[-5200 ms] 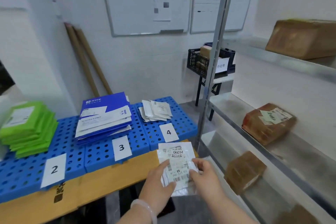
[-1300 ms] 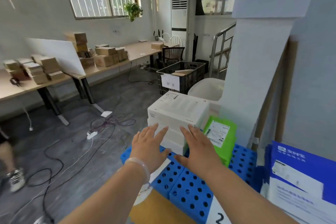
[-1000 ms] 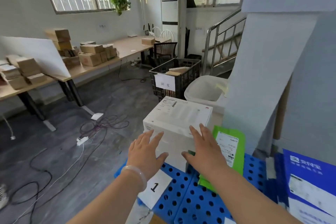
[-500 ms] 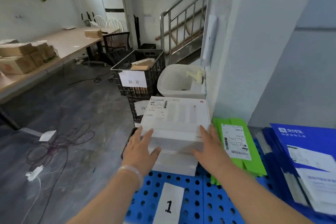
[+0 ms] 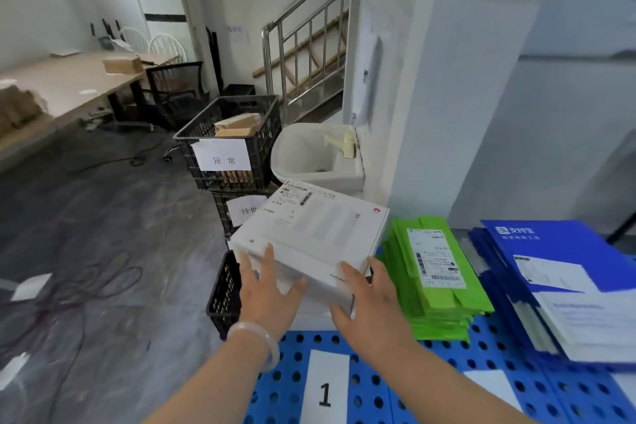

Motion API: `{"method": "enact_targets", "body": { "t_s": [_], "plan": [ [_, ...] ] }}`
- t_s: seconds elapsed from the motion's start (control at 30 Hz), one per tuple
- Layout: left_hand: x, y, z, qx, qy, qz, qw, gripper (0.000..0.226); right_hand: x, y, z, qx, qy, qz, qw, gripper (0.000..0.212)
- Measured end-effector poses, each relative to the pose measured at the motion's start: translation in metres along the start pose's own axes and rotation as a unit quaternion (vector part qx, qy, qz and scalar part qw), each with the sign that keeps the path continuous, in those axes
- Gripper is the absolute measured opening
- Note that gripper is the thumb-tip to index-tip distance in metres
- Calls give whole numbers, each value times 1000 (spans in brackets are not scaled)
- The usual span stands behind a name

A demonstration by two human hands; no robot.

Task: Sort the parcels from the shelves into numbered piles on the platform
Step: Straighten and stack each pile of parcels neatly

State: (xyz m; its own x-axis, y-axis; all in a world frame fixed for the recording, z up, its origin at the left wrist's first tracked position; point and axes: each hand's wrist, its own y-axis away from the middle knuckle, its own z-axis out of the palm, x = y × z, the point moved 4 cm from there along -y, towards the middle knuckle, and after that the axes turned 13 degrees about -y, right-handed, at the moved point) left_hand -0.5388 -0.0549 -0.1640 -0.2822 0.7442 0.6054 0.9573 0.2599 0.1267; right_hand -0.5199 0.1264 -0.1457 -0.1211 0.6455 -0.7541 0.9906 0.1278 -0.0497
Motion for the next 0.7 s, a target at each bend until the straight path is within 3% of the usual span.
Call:
{"method": "enact_targets", "body": {
  "t_s": [0.2, 0.4, 0.7],
  "plan": [
    [14, 8, 3, 9, 155, -22, 988, 73, -5, 9, 12, -18, 71, -30, 997, 67],
    [18, 1, 1, -13, 90, -17, 996, 94, -5, -7, -6, 27, 140, -104, 984, 57],
    [-8, -20, -15, -41, 74, 46, 995, 54, 22, -75, -61, -5, 126, 37, 991, 63]
  ]
}}
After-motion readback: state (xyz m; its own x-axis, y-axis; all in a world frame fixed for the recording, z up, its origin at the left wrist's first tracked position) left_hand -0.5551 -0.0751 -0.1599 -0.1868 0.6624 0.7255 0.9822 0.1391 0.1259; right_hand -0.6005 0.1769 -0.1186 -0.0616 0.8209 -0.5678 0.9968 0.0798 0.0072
